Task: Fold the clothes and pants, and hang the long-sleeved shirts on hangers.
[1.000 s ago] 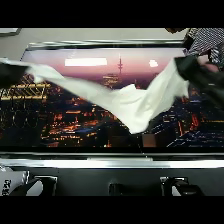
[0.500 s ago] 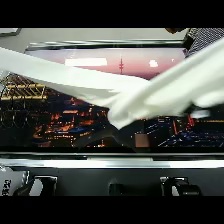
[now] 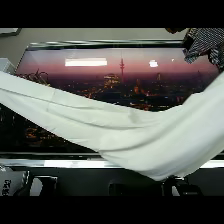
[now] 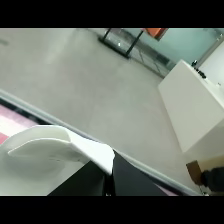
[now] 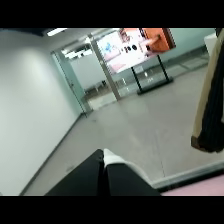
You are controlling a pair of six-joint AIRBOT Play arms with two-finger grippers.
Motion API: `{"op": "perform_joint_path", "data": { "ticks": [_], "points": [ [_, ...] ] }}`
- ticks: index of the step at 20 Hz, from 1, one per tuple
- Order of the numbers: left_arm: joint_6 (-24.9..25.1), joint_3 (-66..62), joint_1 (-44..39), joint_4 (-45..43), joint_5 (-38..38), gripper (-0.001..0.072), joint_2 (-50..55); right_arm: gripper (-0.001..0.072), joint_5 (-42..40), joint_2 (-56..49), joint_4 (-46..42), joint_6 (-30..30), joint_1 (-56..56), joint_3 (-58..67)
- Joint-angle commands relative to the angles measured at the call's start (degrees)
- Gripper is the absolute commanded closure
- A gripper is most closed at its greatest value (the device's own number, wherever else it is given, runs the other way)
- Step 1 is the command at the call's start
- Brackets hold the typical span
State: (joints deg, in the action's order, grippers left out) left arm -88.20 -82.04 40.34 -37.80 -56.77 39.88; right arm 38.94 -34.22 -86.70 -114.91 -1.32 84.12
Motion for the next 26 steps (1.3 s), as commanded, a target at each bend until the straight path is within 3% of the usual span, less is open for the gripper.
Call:
{"op": "perform_joint_path", "data": {
  "ticks": [1, 3, 5, 7, 10, 13, 19, 20, 21, 22, 23, 24, 26],
  "points": [
    [3.4, 1.6, -4.4, -0.4, -5.9, 0.0691, 8.0, 0.0674, 4.7, -12.5, 0.5, -5.8, 0.1, 0.2],
    [5.9, 4.2, -10.7, -1.7, -5.5, 0.0691, 14.7, 0.0674, 2.2, -23.5, 6.1, -5.8, 0.1, 0.2],
    [5.9, 5.0, -17.3, -8.5, -2.9, 0.0691, 22.7, 0.0674, -2.9, -34.7, 14.8, -5.7, 0.1, 0.2],
    [5.0, 5.0, -22.4, -13.5, 4.7, 0.0691, 30.0, 0.0674, -7.1, -45.0, 25.4, -2.6, 0.2, 0.2],
    [1.4, 5.0, -27.1, -13.9, 20.7, 0.0691, 38.5, 0.0674, -10.2, -56.8, 37.5, 4.0, 1.4, 0.2],
    [-0.6, 5.0, -31.4, -13.8, 30.6, 0.0691, 44.7, 0.0673, -15.4, -63.3, 39.8, 5.2, 4.1, 0.2],
    [-0.5, 5.0, -37.5, -13.7, 27.8, 0.069, 53.2, 0.0673, -23.1, -68.0, 39.8, 5.2, 7.3, 0.2],
    [-0.5, 5.0, -38.1, -13.7, 27.6, 0.0689, 53.5, 0.0662, -22.7, -68.0, 39.6, 5.2, 7.3, 0.2],
    [-0.5, 5.0, -38.3, -13.7, 27.1, 0.0682, 53.5, 0.0564, -22.6, -68.0, 39.6, 5.2, 7.3, 0.2],
    [-0.5, 4.8, -38.3, -13.6, 25.9, 0.0593, 53.4, 0.0415, -21.5, -67.6, 40.1, 5.2, 7.1, 0.2],
    [-0.5, 4.1, -38.0, -13.6, 23.5, 0.0417, 53.4, 0.0323, -19.6, -66.5, 40.0, 5.2, 6.4, 0.2],
    [-0.5, 3.1, -37.5, -13.7, 20.1, 0.0258, 53.3, 0.029, -16.9, -65.0, 40.0, 5.9, 5.3, 0.3],
    [0.3, 0.9, -35.9, -13.7, 13.1, 0.0229, 52.8, 0.0275, -7.8, -60.6, 40.0, 10.7, 0.9, 0.3]
  ]
}}
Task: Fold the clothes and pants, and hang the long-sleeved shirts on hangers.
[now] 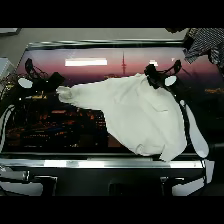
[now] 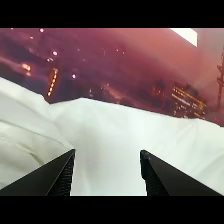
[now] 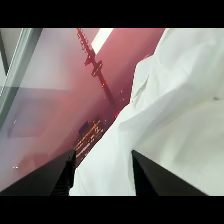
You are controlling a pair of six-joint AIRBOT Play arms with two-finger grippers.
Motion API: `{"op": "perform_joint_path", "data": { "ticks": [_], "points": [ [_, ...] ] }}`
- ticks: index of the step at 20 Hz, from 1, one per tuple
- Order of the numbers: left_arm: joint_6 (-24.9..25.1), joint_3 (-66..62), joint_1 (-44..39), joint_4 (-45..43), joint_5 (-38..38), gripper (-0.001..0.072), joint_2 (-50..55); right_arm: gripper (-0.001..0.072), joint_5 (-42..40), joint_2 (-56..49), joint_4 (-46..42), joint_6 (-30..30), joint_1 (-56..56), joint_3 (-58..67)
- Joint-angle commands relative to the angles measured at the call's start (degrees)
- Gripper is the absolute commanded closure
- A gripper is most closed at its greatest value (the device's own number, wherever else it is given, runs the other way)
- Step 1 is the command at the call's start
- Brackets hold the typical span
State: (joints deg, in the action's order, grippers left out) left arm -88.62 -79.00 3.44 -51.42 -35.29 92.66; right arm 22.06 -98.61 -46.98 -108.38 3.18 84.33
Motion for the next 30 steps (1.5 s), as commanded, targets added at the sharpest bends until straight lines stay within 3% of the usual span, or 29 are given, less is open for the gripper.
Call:
{"op": "perform_joint_path", "data": {
  "ticks": [1, 5, 8, 10, 17, 21, 30],
  "points": [
    [1.2, -2.8, 2.1, -0.1, -11.4, 0.0228, -0.8, 0.0214, 14.9, 6.6, 0.2, 8.1, -6.8, 0.1],
    [1.2, -3.0, 7.3, -0.2, -21.2, 0.0229, -5.9, 0.0212, 35.9, 17.2, -1.7, 20.7, -22.6, 0.0],
    [3.1, -3.0, 9.6, -0.3, -29.2, 0.0231, -8.3, 0.0211, 54.7, 21.3, -10.8, 25.8, -34.2, -0.3],
    [3.6, -3.0, 10.0, -1.9, -33.8, 0.0233, -8.8, 0.0166, 63.5, 22.4, -17.0, 25.4, -39.7, -3.0],
    [3.6, 1.2, 9.0, -3.3, -35.2, 0.0232, -8.7, 0.0166, 65.0, 24.4, -18.9, 30.7, -53.6, -26.6],
    [5.4, 1.9, 9.0, -3.3, -35.2, 0.0233, -8.5, 0.0163, 59.1, 24.3, -19.6, 35.1, -54.1, -35.9],
    [5.9, 1.9, 9.0, -3.3, -34.1, 0.0232, -8.4, 0.0169, 54.0, 17.2, -8.8, 40.2, -54.0, -40.3]
  ]
}}
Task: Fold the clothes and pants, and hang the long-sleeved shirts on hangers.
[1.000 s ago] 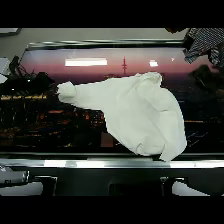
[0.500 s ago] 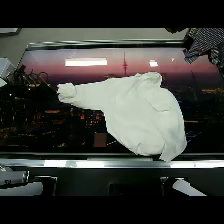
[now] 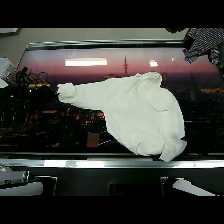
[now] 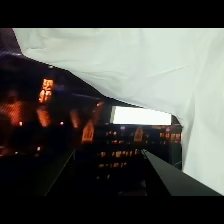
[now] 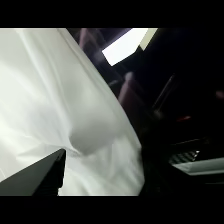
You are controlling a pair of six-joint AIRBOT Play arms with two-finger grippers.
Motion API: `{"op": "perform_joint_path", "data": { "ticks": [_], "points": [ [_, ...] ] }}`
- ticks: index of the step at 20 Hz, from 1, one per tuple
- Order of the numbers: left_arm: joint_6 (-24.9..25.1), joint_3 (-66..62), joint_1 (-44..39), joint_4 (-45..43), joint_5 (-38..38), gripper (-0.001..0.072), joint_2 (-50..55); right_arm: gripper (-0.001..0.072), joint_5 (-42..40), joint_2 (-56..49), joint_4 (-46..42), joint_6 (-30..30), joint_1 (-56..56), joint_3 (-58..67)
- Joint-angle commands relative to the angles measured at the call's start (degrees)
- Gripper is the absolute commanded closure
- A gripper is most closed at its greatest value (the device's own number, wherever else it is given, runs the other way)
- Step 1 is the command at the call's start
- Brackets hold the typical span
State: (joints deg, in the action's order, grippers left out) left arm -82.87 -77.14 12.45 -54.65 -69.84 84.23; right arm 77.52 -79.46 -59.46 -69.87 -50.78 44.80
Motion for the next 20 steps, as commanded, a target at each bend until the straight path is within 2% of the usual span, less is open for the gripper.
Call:
{"op": "perform_joint_path", "data": {
  "ticks": [1, 3, 4, 5, 6, 7, 11, 12, 13, 17, 20],
  "points": [
    [0.2, 0.0, 0.0, 0.0, 0.5, 0.0232, 0.0, 0.0181, -1.7, -2.4, 4.3, 1.7, -0.1, -0.8],
    [0.2, 0.0, 0.0, 0.0, 0.9, 0.0232, 0.0, 0.0215, -2.7, -2.9, 5.4, 1.8, -0.1, -1.4],
    [0.2, 0.0, 0.0, 0.0, 0.8, 0.0232, 0.1, 0.0277, -3.0, -2.9, 5.5, 2.1, -0.1, -2.0],
    [0.2, 0.0, 0.0, 0.0, 0.8, 0.0232, 0.2, 0.0384, -2.4, -2.9, 5.5, 3.0, -0.1, -2.5],
    [0.2, 0.2, -0.3, 0.1, 0.6, 0.0231, 0.3, 0.0547, -1.1, -2.9, 5.4, 4.5, -0.1, -2.8],
    [0.5, 0.7, -0.8, 0.4, 0.6, 0.0231, 0.6, 0.0674, 0.0, -2.8, 5.5, 5.3, -0.1, -2.9],
    [7.1, 9.7, -8.1, 5.1, 3.9, 0.0228, 1.1, 0.0674, 0.7, -2.4, 9.1, 6.2, -0.1, -2.9],
    [9.1, 12.9, -10.8, 7.3, 5.3, 0.0161, 1.1, 0.0674, 0.5, -2.2, 10.2, 6.2, -0.1, -2.9],
    [10.7, 16.2, -13.7, 9.6, 7.1, -0.0013, 1.2, 0.0674, 0.5, -2.1, 11.0, 6.2, -0.1, -2.9],
    [13.9, 24.8, -23.2, 19.9, 14.3, -0.0013, 1.4, 0.0673, 1.6, -2.0, 12.4, 6.2, -0.1, -2.9],
    [14.2, 25.2, -28.8, 23.1, 16.6, -0.0013, 3.5, 0.0674, 2.3, -2.0, 12.7, 6.2, -0.1, -2.9]
  ]
}}
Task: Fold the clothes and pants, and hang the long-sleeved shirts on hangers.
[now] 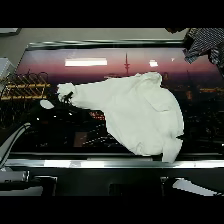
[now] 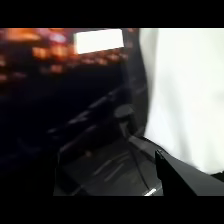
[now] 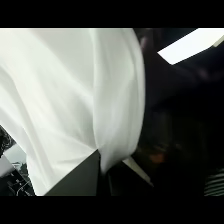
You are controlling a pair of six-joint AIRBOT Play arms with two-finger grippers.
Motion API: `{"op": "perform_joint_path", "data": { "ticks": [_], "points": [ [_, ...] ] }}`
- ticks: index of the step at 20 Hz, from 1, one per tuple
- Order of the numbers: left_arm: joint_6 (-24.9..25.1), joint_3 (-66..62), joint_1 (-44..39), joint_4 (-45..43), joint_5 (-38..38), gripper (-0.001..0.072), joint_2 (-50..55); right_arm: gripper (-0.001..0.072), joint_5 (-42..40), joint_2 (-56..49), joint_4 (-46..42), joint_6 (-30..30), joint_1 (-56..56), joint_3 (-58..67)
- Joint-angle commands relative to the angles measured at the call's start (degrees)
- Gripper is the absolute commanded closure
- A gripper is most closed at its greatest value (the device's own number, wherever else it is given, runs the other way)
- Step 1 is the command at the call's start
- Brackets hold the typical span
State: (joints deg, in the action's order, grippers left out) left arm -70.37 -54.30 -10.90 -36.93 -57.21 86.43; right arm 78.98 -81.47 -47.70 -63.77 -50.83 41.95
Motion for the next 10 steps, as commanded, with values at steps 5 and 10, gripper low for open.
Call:
{"op": "perform_joint_path", "data": {
  "ticks": [5, 10],
  "points": [
    [3.1, 0.7, -11.0, 11.5, 6.8, -0.0013, 6.3, 0.0674, 0.7, 0.0, 1.3, 0.2, 0.0, 0.0],
    [2.9, -3.3, -14.6, 11.5, 6.7, -0.0013, 10.0, 0.0674, 0.6, 0.0, 1.9, 0.9, 0.0, 0.0]
  ]
}}
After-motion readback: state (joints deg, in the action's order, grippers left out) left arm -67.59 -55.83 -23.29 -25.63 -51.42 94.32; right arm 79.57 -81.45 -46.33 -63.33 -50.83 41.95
